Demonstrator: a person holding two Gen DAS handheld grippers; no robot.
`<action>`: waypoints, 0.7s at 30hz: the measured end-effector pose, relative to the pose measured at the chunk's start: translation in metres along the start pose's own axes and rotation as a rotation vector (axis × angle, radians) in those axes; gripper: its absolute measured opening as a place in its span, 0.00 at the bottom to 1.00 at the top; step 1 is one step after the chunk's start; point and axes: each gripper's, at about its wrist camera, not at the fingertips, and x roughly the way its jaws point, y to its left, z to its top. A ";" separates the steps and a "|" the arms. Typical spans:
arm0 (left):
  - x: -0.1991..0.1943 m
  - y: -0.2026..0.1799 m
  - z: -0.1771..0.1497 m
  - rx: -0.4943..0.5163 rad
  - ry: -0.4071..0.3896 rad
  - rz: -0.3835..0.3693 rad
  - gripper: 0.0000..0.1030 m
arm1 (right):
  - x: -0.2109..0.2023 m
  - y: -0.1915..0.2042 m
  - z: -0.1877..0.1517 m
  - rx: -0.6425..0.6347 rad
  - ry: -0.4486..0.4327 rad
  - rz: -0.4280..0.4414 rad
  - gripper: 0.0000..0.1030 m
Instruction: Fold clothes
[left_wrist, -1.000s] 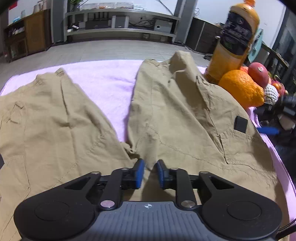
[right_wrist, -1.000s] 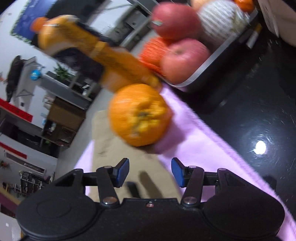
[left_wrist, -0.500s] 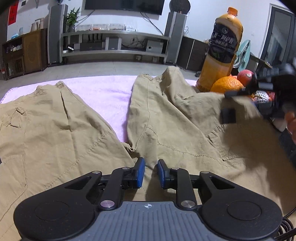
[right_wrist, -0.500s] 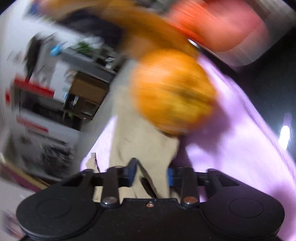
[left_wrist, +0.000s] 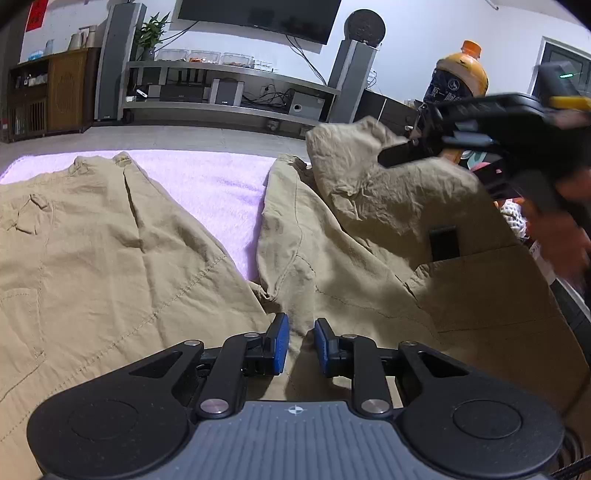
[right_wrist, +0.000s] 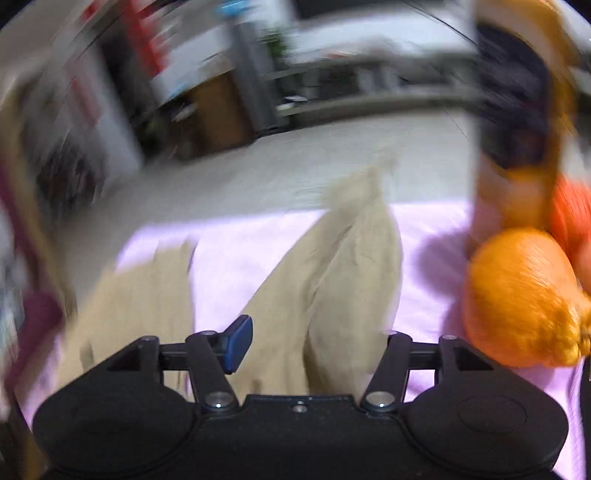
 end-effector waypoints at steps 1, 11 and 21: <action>0.000 0.000 0.000 -0.002 0.000 -0.002 0.23 | 0.005 -0.009 0.011 0.048 -0.002 -0.002 0.53; 0.001 0.006 0.002 -0.030 0.000 -0.018 0.23 | 0.035 0.005 0.052 -0.027 -0.083 -0.256 0.08; 0.005 0.000 0.004 0.010 -0.001 0.015 0.23 | 0.011 0.014 0.017 -0.301 -0.195 -0.652 0.08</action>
